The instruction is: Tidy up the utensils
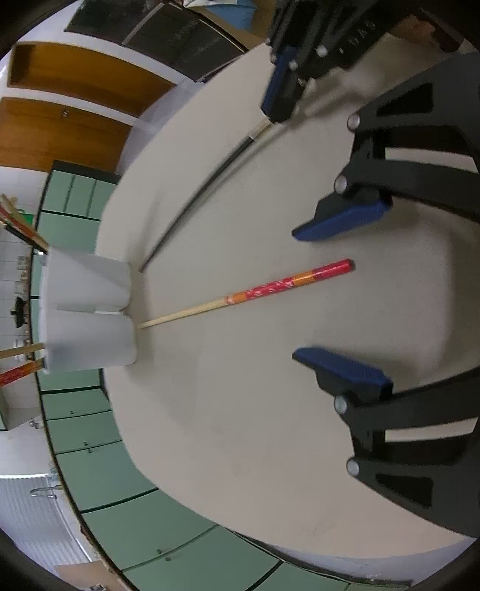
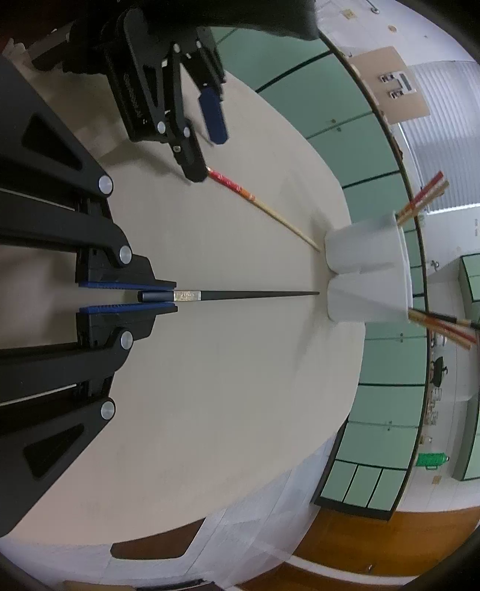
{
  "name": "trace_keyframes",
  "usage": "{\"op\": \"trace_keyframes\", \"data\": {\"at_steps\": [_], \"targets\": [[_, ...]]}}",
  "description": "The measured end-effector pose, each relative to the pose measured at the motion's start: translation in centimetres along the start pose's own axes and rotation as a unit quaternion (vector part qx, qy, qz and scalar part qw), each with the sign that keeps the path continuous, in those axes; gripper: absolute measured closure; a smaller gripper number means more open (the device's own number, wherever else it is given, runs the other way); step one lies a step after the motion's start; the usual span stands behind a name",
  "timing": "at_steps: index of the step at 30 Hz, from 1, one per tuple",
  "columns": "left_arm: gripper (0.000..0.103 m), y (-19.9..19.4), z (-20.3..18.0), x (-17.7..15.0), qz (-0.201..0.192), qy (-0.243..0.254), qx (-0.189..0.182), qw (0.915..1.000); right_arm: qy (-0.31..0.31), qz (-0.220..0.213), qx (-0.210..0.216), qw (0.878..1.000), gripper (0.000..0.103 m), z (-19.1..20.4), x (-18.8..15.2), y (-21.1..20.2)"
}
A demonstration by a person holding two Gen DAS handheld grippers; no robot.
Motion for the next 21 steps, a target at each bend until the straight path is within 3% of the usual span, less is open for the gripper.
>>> {"op": "trace_keyframes", "data": {"at_steps": [2,4,6,14,21], "targets": [[0.058,0.1,-0.2,0.1,-0.001,0.0,0.001,1.0,0.003,-0.002,-0.002,1.0,0.097,-0.4,0.1,0.0],[0.083,0.1,-0.6,0.4,-0.003,0.0,-0.009,1.0,0.006,-0.002,-0.003,1.0,0.097,-0.7,0.2,0.0],[0.095,0.1,-1.0,0.5,-0.005,-0.001,-0.018,0.9998,0.008,-0.002,-0.005,1.0,0.097,-0.7,0.2,0.1],[0.098,-0.7,-0.5,0.0,-0.008,-0.005,-0.004,0.9999,0.021,-0.001,-0.016,1.0,0.097,-1.6,0.6,0.2],[0.098,-1.2,2.5,-0.4,-0.009,-0.037,0.021,0.9991,0.017,-0.005,-0.02,1.0,0.097,-1.7,1.3,1.1]]}}
Point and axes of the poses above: each gripper's, at about its wrist camera, not at the fingertips, and y roughly the way its jaws point, z to its left, x to its top, the point moved 10 cm from there along y, roughly the way its jaws point, and after that the axes turned 13 degrees about y, right-handed, at the moved point
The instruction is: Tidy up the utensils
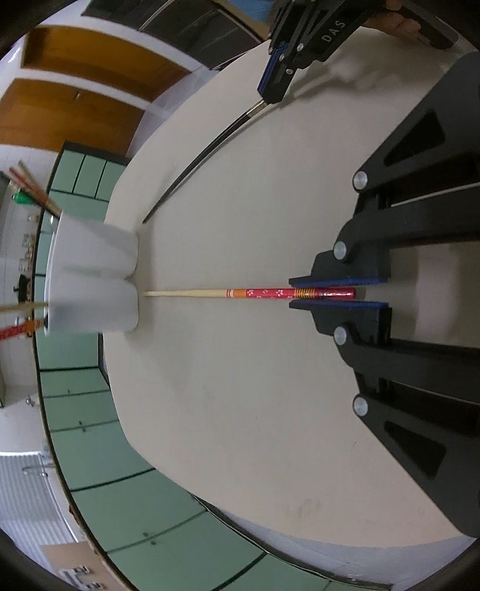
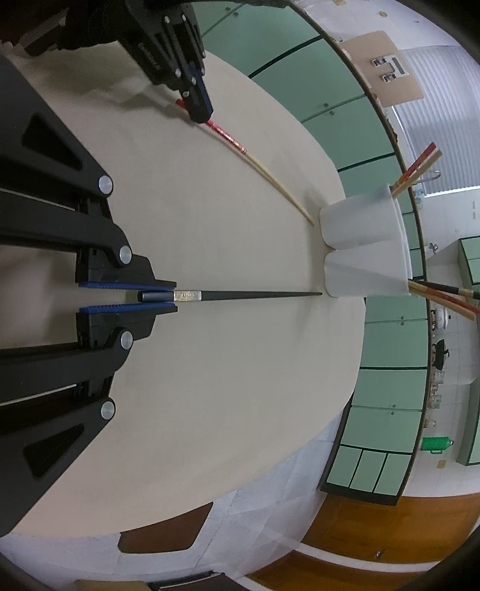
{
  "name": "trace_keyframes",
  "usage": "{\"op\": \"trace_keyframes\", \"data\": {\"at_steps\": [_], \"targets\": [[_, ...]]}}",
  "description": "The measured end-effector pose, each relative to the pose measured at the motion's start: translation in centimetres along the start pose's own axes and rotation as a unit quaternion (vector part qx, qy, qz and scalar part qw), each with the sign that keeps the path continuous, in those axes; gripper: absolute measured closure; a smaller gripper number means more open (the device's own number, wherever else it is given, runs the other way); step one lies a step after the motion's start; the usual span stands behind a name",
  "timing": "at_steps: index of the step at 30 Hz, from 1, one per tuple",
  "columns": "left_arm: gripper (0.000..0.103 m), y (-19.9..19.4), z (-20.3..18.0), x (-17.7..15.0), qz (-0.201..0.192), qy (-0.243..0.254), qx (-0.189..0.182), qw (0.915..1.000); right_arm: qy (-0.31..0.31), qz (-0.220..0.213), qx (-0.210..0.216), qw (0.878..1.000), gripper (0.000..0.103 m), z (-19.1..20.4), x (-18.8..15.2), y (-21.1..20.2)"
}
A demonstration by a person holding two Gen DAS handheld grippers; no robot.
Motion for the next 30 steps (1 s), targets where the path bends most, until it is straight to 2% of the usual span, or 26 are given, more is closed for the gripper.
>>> {"op": "trace_keyframes", "data": {"at_steps": [6,8,10,11,17,30], "targets": [[0.095,0.6,-0.2,-0.3,0.004,-0.006,-0.023,0.9997,-0.008,0.009,0.016,1.0,0.096,0.2,-0.3,0.1],[0.087,0.3,-0.3,-0.3,0.0,-0.01,-0.036,0.9993,-0.009,0.005,0.024,1.0,0.089,0.2,-0.2,-0.4],[0.067,0.0,-0.2,-0.6,-0.004,-0.01,-0.038,0.9992,-0.014,0.004,0.027,1.0,0.077,0.0,-0.4,-0.8],[0.066,-0.2,-0.1,-0.9,-0.005,-0.009,-0.037,0.9992,-0.017,0.004,0.027,0.999,0.076,-0.2,-0.5,-1.0],[0.065,-1.0,0.0,-1.9,-0.007,-0.003,-0.046,0.9989,-0.014,0.022,0.035,0.999,0.075,-0.9,-1.8,-0.9],[0.067,0.0,-0.6,-1.1,0.0,0.008,-0.03,0.9995,-0.013,0.021,0.031,0.999,0.076,-0.2,-1.1,-0.2]]}}
Point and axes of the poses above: each gripper's, at about its wrist camera, not at the fingertips, and y roughly the way its jaws point, z to its left, x to its top, the point moved 10 cm from there along y, roughly the way its jaws point, and after that the axes turned 13 degrees about y, right-handed, at the moved point
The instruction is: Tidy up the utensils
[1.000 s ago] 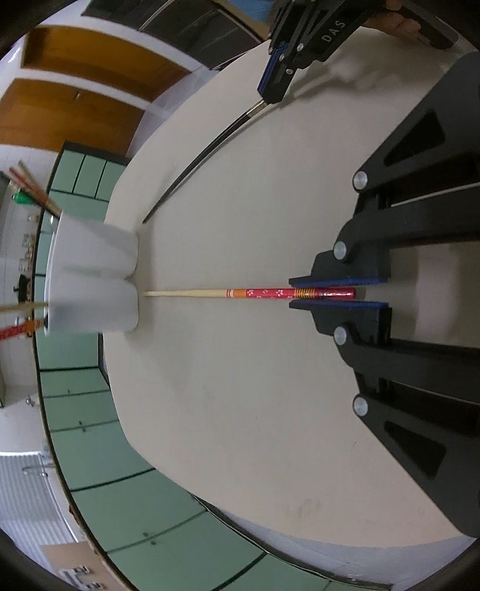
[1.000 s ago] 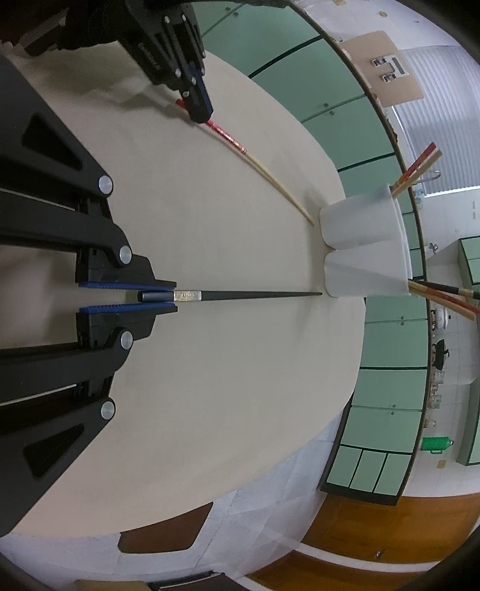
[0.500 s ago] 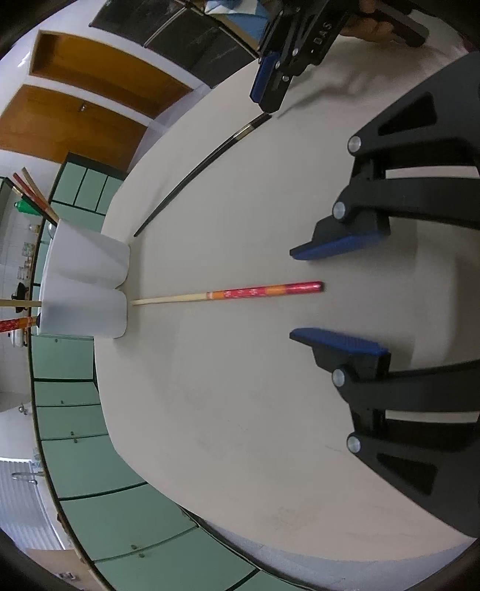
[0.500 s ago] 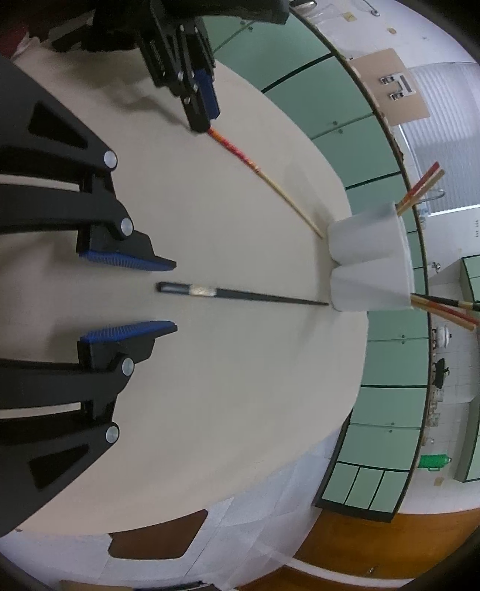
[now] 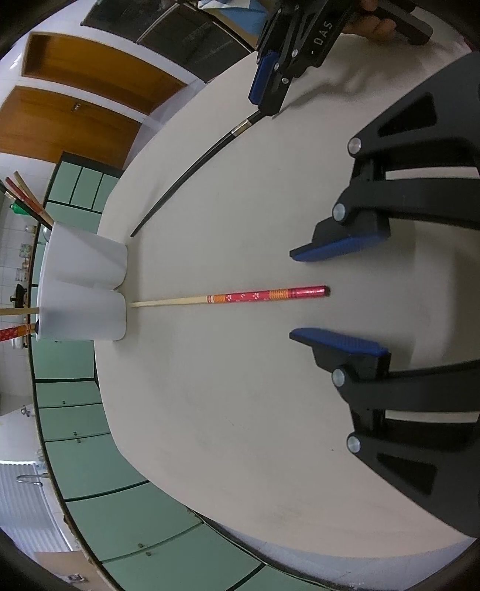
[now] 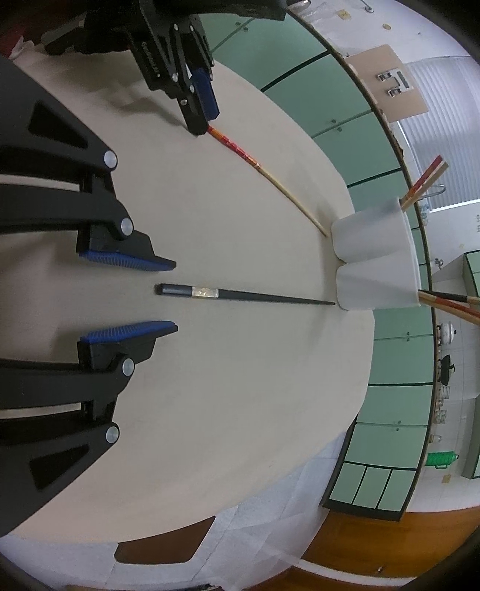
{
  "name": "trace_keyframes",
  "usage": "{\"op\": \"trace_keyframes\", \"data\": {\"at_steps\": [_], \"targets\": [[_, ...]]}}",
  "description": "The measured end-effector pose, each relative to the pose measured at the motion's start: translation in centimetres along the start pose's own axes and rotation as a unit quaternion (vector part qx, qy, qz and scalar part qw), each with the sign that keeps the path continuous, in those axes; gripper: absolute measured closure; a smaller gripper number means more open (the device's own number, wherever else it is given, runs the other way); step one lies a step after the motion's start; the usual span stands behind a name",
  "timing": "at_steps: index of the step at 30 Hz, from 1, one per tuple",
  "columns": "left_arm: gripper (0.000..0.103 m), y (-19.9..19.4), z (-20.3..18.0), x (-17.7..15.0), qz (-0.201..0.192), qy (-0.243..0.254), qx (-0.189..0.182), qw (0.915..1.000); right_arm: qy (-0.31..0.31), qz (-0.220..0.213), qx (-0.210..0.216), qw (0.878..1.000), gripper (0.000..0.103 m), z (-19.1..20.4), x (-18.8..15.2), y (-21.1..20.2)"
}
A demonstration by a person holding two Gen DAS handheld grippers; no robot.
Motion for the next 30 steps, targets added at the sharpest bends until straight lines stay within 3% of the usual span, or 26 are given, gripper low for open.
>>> {"op": "trace_keyframes", "data": {"at_steps": [2,4,7,17,24,30], "targets": [[0.069,0.0,0.0,0.0,0.001,0.0,0.003,1.0,-0.004,0.001,-0.007,1.0,0.081,0.1,0.0,0.2],[0.08,0.1,-0.1,0.0,0.002,0.003,0.009,0.9999,-0.01,0.002,-0.012,1.0,0.095,0.2,0.0,0.4],[0.097,0.2,-0.4,0.2,0.004,0.005,0.007,1.0,-0.018,0.003,-0.017,1.0,0.096,0.5,-0.1,0.5],[0.098,-2.0,-0.7,1.4,-0.014,0.012,0.009,0.9998,-0.024,-0.031,-0.002,0.999,0.097,0.9,1.4,-2.4],[0.098,-7.9,-0.2,5.3,-0.078,0.02,0.013,0.9967,-0.05,-0.096,0.012,0.994,0.097,2.2,6.2,-7.8],[0.098,-13.0,0.4,10.9,-0.148,0.042,0.026,0.9878,-0.073,-0.146,0.031,0.986,0.097,4.0,11.5,-12.0]]}}
Point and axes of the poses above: each gripper's, at about its wrist camera, not at the fingertips, and y roughly the way its jaws point, z to its left, x to its top, the point moved 10 cm from there along y, roughly the way its jaws point, and after that the axes turned 13 degrees about y, right-handed, at the moved point
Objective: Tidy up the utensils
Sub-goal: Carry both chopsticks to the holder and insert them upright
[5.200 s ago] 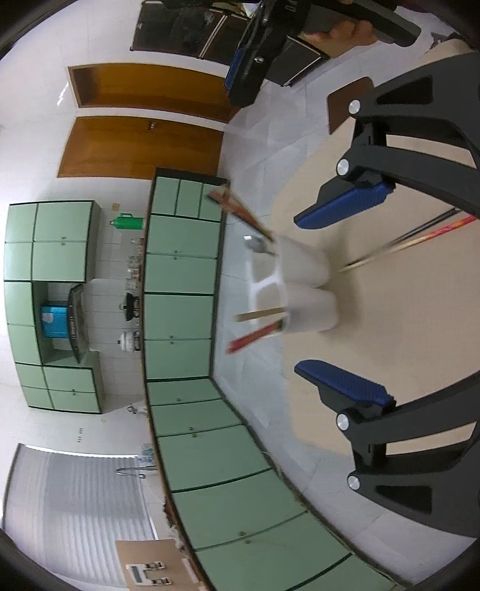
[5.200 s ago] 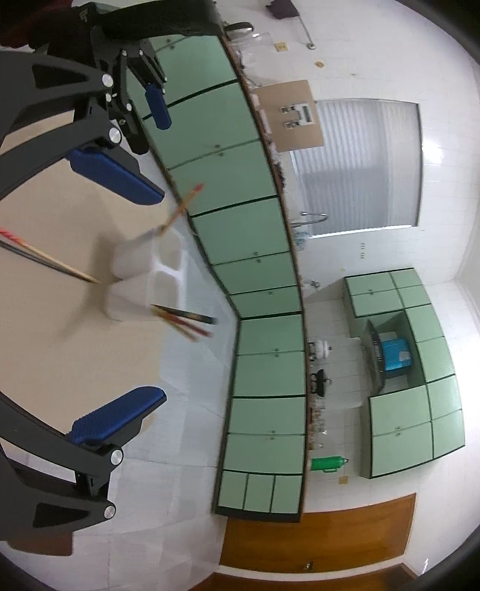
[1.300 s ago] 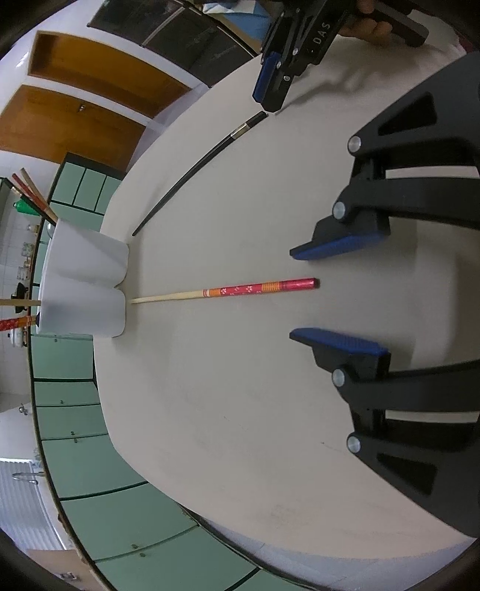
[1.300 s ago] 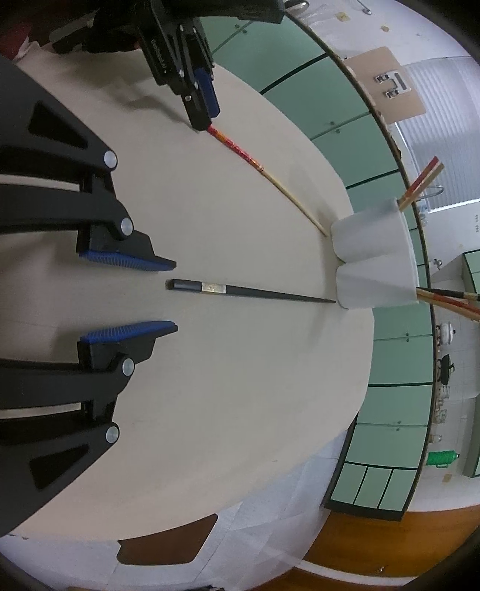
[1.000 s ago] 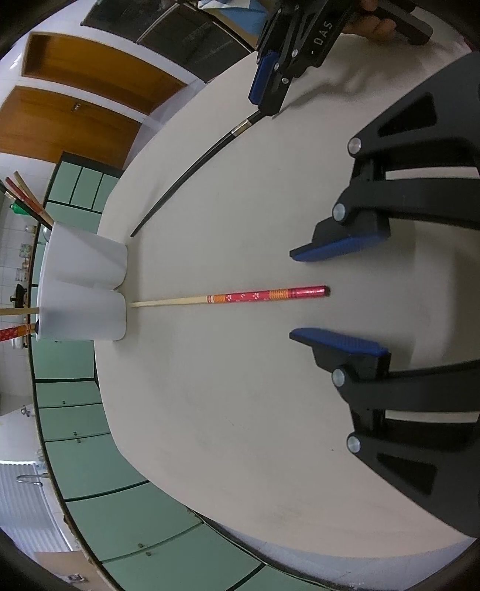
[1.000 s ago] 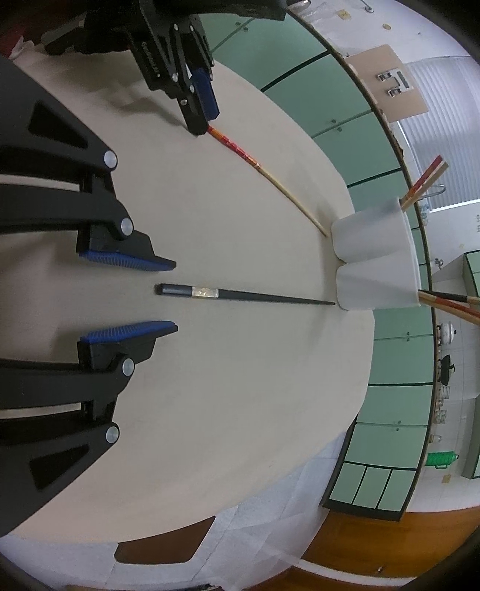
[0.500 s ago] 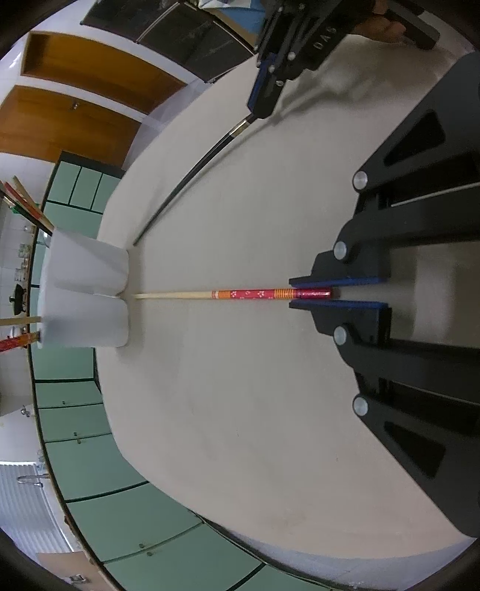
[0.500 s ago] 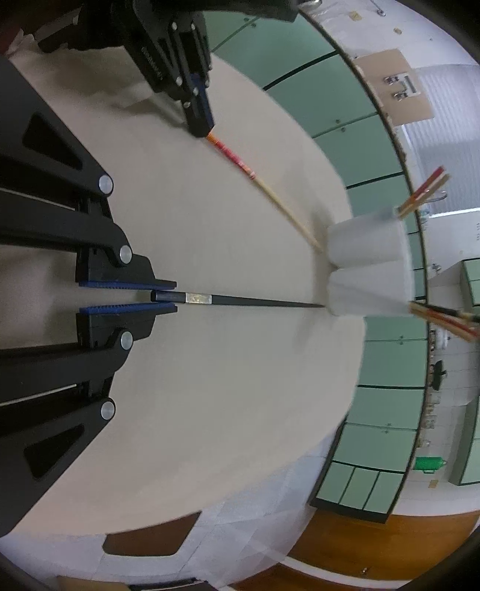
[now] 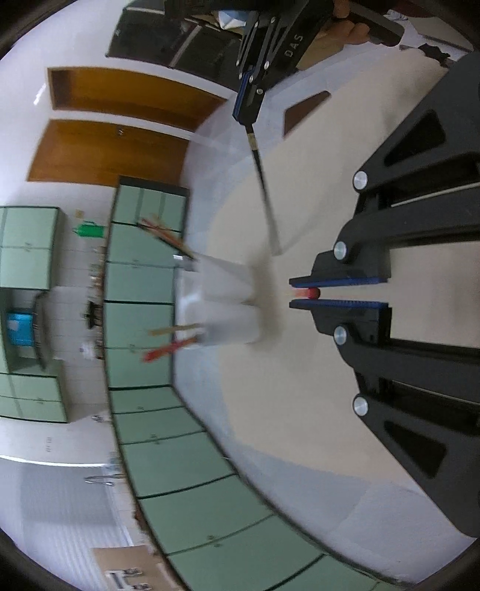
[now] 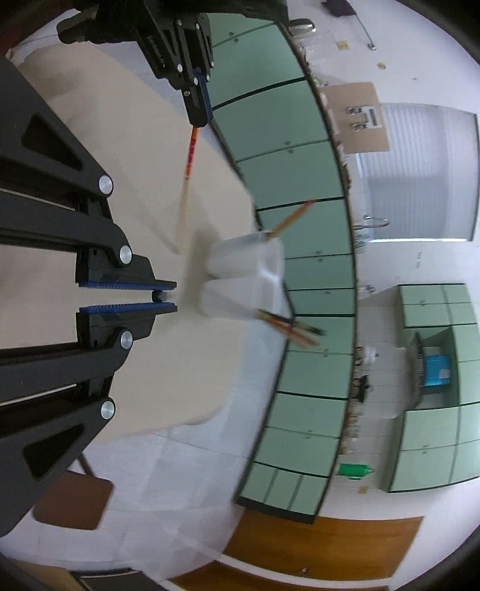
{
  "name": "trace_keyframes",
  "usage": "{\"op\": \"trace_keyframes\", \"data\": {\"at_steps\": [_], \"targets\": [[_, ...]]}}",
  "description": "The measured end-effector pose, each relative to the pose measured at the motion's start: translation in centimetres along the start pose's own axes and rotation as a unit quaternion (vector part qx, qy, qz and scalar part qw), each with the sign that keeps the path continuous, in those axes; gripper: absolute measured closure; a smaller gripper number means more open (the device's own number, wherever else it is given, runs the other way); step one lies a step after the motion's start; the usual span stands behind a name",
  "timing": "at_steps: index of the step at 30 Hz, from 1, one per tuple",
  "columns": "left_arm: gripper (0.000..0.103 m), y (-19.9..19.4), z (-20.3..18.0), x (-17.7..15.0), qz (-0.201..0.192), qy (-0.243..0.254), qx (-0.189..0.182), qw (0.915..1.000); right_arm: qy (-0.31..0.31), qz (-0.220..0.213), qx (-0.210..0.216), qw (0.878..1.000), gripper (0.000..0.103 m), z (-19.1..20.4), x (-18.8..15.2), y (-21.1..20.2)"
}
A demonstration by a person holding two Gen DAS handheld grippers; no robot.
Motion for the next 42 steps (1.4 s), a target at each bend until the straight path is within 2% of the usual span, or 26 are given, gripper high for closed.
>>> {"op": "trace_keyframes", "data": {"at_steps": [6,11,20,22,31,42], "targets": [[0.098,-1.0,0.1,5.1,-0.041,0.028,-0.001,0.9988,-0.008,-0.022,0.022,0.999,0.097,0.9,4.9,-1.1],[0.098,-2.3,-0.5,8.0,-0.069,0.046,-0.003,0.9966,-0.025,-0.038,0.036,0.998,0.097,2.1,7.9,-2.0],[0.098,-3.7,-0.2,14.1,-0.132,0.065,0.016,0.9891,-0.022,-0.087,0.074,0.993,0.097,4.3,14.8,-3.1],[0.098,-3.4,0.1,15.6,-0.144,0.06,0.019,0.9876,-0.01,-0.097,0.087,0.991,0.097,4.6,16.8,-2.7],[0.098,-0.3,2.7,20.6,-0.174,0.047,0.036,0.9831,0.009,-0.147,0.086,0.985,0.097,4.8,23.1,-0.2],[0.098,3.9,4.1,22.8,-0.178,0.04,0.049,0.982,0.026,-0.162,0.067,0.984,0.097,4.3,26.0,4.5]]}}
Point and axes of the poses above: each gripper's, at about its wrist camera, not at the fingertips, and y roughly the way its jaws point, z to its left, x to its top, the point moved 10 cm from there along y, roughly the way its jaws point, and after that the axes turned 13 degrees about y, right-handed, at the moved point
